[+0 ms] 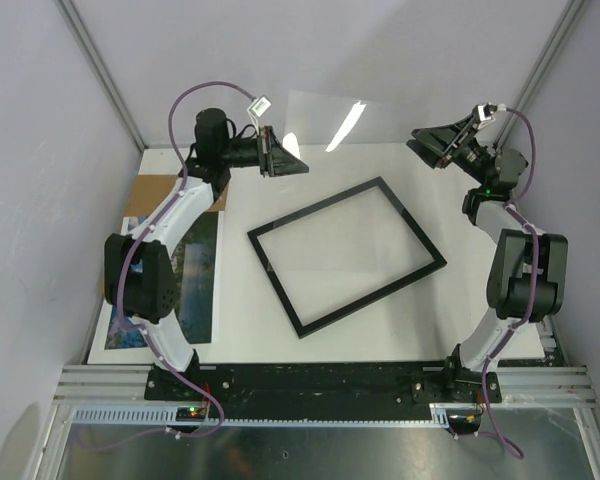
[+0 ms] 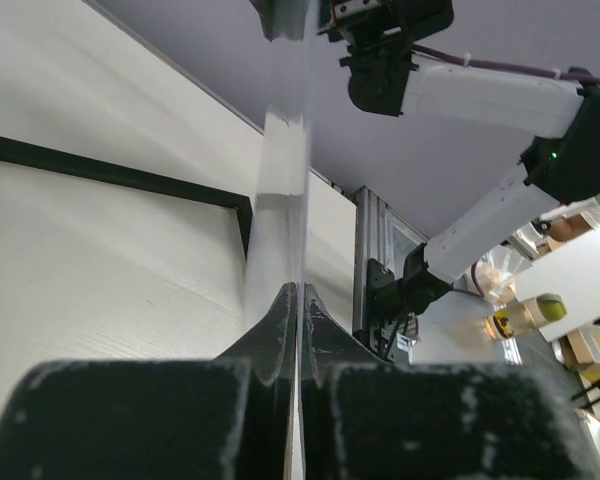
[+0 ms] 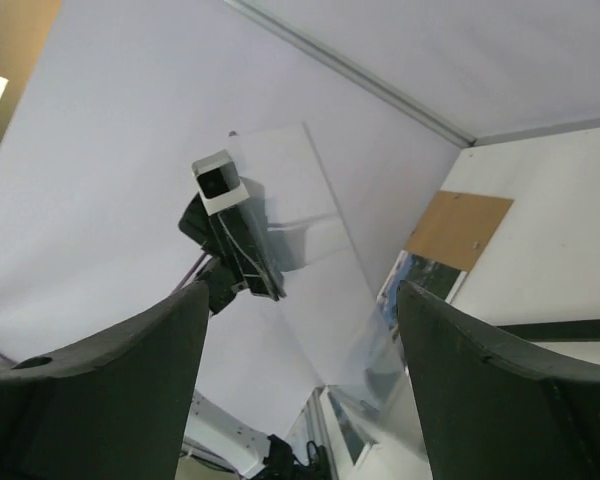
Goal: Put the photo into the frame
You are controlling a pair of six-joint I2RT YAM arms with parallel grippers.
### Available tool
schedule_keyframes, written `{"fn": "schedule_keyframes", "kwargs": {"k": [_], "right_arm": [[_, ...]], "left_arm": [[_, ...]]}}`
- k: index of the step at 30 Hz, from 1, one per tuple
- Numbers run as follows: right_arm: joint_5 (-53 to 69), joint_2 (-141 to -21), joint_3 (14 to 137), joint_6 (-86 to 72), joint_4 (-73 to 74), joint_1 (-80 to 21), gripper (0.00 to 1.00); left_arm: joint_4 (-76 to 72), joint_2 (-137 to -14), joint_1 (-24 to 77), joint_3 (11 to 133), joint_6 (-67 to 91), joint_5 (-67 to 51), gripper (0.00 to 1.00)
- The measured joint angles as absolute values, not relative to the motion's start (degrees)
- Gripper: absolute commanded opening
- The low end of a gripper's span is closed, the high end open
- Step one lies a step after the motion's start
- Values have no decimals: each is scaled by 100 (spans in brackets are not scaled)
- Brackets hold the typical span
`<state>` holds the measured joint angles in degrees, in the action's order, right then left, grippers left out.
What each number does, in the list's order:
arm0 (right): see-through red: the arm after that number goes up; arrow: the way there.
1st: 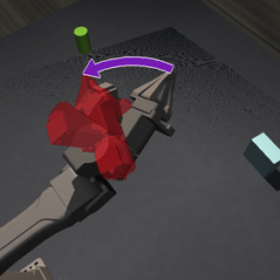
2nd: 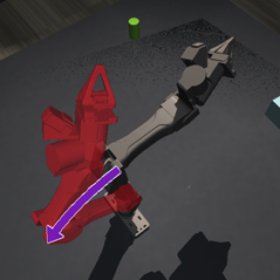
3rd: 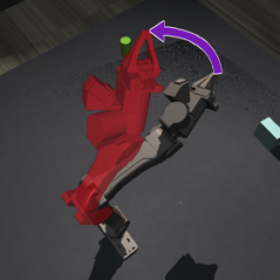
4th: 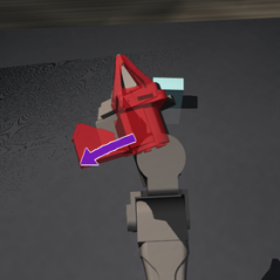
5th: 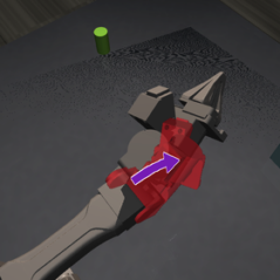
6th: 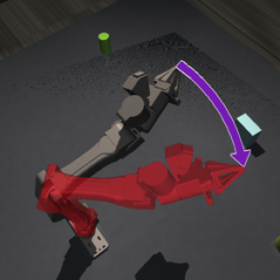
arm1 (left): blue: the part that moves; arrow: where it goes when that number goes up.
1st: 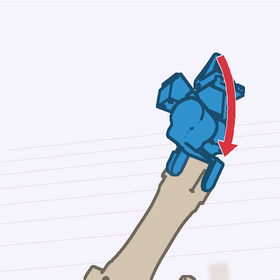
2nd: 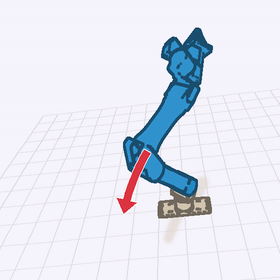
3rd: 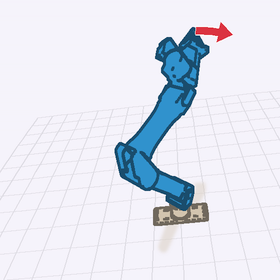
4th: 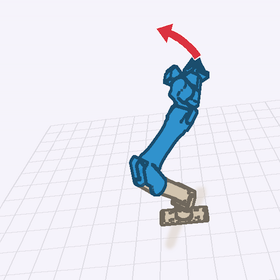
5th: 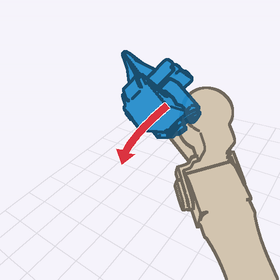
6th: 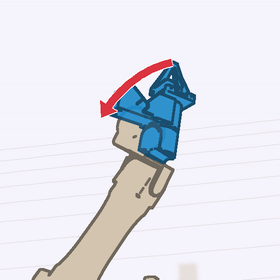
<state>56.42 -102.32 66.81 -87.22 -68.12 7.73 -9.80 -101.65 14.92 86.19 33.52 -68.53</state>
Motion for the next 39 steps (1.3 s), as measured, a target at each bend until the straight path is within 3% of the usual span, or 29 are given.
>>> {"fn": "schedule_keyframes", "kwargs": {"k": [6,16,27,34,39], "right_arm": [[5424,-9535,6589,-7395,-5078,1002,91],[3546,-7797,6569,-4281,-893,766,92],[860,-7116,5920,-1868,1868,-2773,92],[126,-7129,5336,-897,2543,-4727,92],[130,-7411,5236,-565,2543,-5472,93]], "left_arm": [[-1017,-9902,1310,8521,3481,-6619,0],[-910,-9266,770,8221,3605,-5594,0],[-565,-8471,449,7955,3612,-4027,0],[-397,-8101,357,7935,3623,-3461,0],[-283,-7933,270,7935,3629,-3264,0]]}}
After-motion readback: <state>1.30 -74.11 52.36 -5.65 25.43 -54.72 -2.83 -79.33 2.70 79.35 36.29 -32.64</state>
